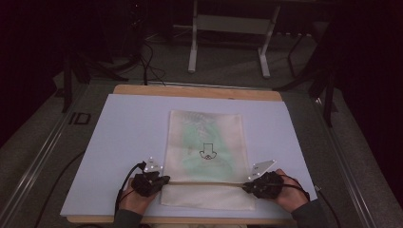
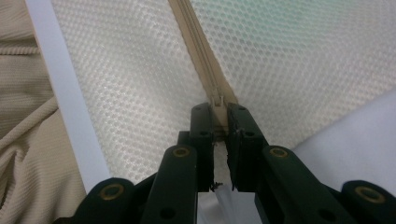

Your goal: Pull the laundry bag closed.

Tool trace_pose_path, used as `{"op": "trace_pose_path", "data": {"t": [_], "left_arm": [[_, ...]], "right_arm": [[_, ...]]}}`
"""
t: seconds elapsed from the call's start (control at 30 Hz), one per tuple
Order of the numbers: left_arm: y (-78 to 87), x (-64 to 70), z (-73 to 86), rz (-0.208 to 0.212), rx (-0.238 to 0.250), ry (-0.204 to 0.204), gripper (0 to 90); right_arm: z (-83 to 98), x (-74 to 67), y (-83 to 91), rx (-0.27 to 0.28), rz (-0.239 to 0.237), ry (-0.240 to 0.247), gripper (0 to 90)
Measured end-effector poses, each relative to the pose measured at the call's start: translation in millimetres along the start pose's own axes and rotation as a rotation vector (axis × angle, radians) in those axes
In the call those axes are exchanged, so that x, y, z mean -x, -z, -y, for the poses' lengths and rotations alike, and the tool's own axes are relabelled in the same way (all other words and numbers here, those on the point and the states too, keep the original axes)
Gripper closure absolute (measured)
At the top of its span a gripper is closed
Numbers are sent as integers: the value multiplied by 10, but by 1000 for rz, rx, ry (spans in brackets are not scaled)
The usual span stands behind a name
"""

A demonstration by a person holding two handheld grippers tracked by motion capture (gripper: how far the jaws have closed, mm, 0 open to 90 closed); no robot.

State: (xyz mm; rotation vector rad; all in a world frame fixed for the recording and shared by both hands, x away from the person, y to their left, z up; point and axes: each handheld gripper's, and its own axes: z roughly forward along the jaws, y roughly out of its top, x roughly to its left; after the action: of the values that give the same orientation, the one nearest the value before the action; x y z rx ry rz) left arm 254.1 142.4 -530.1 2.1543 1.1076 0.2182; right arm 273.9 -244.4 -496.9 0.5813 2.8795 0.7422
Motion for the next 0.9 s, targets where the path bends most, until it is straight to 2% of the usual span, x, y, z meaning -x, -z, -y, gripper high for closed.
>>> {"op": "trace_pose_path", "data": {"t": [0.33,0.4,0.67,0.73,0.83,0.9], "left_arm": [[1,-3,-1,1,-1,0,893],[0,1,-1,0,0,0,892],[2,2,-3,0,-1,5,892],[3,-5,0,6,3,5,887],[12,-18,6,17,11,13,877],[16,-8,8,14,20,-1,869]], "right_arm": [[80,64,33,5,11,-28,822],[89,76,33,-5,33,-27,822],[80,93,28,-9,34,-28,820],[82,76,22,-13,27,-11,813],[93,73,29,1,9,-25,739],[103,70,37,23,-15,-30,711]]}}
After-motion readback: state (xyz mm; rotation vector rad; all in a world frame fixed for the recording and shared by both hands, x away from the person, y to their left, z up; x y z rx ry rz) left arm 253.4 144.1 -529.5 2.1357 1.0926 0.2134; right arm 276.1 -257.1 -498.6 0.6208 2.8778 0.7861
